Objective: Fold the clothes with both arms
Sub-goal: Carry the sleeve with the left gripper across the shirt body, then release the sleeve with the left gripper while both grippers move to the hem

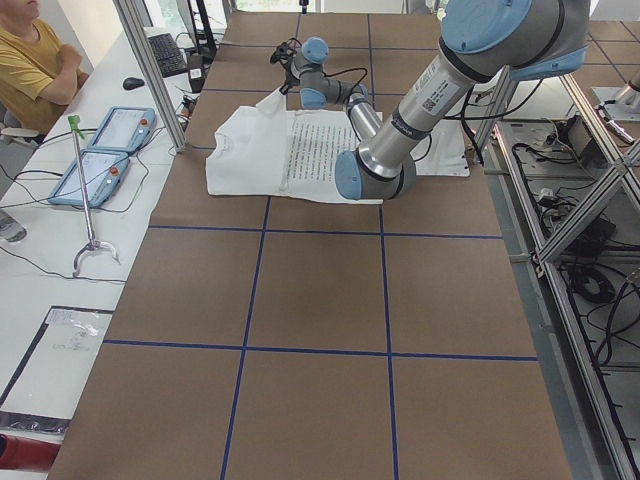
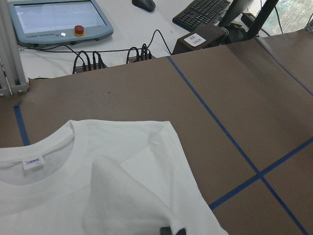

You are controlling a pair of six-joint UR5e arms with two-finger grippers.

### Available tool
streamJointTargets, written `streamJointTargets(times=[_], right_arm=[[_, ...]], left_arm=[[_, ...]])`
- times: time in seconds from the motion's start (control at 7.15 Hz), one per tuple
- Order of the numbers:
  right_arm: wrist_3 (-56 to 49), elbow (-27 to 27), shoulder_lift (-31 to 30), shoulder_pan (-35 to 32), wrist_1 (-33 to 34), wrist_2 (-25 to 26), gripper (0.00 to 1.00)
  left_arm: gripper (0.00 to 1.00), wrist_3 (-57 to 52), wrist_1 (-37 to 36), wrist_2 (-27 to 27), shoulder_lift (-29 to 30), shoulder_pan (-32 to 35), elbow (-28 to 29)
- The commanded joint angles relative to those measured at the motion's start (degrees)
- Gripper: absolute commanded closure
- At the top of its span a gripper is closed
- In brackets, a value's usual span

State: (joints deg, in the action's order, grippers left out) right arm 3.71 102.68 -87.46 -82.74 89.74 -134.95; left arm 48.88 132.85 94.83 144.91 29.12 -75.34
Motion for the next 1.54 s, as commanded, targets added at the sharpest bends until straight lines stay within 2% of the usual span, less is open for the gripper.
streamJointTargets(times=[0.0, 0.28, 0.42, 0.56, 0.7, 0.84, 0.98, 1.12, 1.4], right_arm=[[0.2, 0.0, 0.0, 0.0, 0.0, 0.0, 0.00], [-0.1, 0.9, 0.9, 0.0, -0.2, 0.0, 0.00], [0.3, 1.9, 1.1, 1.9, -1.4, -0.4, 0.00], [5.5, 2.0, 2.8, 5.1, -2.2, -0.3, 0.00], [14.6, 4.3, 4.0, 8.3, -4.2, -0.3, 0.00], [25.4, 7.6, 3.7, 12.1, -7.7, 0.6, 0.00], [33.9, 10.6, 3.9, 18.0, -9.6, 5.1, 0.00], [41.1, 14.0, 4.0, 25.2, -9.7, 12.1, 0.00], [55.7, 22.0, 1.9, 36.4, -9.7, 17.6, 0.00]], left_arm=[[0.00, 0.7, 2.1, -1.8, -0.8, -2.5, 1.0], [0.00, -2.9, -1.9, -1.8, -1.2, -2.3, -0.3], [0.00, -8.0, -11.5, -1.6, -1.2, 0.0, -2.9], [0.00, -12.0, -17.1, 3.6, -3.5, 3.7, -6.5], [0.00, -15.0, -17.5, 9.1, -10.5, 7.6, -13.4], [0.00, -17.7, -17.6, 10.1, -17.6, 9.0, -20.5], [0.00, -19.0, -17.9, 10.3, -21.6, 9.7, -24.8], [0.00, -19.2, -19.3, 10.3, -25.6, 10.1, -28.9], [0.00, -15.2, -19.5, 11.2, -40.2, 10.3, -41.4]])
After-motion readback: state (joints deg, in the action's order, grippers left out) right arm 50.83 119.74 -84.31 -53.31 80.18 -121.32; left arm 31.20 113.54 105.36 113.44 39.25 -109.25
